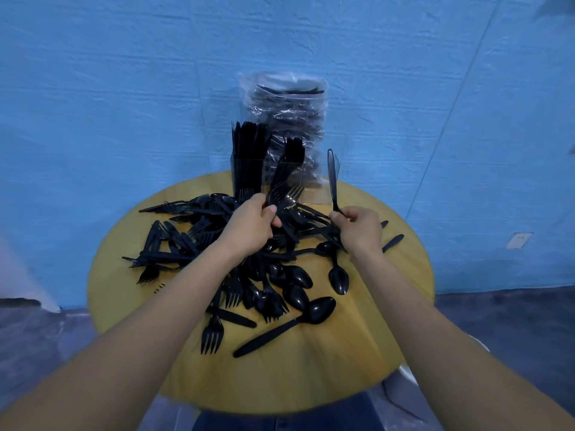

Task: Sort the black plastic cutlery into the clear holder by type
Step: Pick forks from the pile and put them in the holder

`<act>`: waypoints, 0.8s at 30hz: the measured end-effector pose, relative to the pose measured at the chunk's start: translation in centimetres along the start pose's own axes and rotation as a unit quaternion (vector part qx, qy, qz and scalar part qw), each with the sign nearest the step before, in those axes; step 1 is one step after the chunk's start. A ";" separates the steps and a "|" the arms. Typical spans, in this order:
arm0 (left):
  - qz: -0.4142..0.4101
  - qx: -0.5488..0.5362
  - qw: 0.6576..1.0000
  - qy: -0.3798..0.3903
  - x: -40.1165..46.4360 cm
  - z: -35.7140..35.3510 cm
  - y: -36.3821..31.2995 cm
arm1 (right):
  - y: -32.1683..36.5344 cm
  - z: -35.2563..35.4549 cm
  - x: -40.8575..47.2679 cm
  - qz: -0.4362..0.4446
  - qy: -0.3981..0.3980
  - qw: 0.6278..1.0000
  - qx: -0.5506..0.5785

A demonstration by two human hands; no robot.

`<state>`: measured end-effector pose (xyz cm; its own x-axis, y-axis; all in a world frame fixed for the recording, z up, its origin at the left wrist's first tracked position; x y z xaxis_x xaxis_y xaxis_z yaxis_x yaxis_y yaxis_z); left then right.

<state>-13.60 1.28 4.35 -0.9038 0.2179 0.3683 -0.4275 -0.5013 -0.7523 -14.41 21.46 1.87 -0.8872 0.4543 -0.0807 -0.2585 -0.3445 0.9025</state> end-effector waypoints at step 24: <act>0.020 -0.147 0.989 -0.019 -3.3 3.2 -1.1 | 7.2 -0.2 -5.9 0.155 0.139 0.975 0.072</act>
<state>-10.09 -1.55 5.73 -0.9213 0.1677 0.3510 -0.3836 -0.2417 -0.8913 -11.09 16.17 8.77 -0.9888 0.0996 0.1113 0.0766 -0.3016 0.9504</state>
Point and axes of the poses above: each hand's wrist, its own x-axis towards the middle knuckle, its own z-axis out of the back of the hand, y = z × x, the point moved 8 cm from there along x, towards the middle knuckle, and after that the axes turned 15 degrees about -z, right-handed, at the moved point
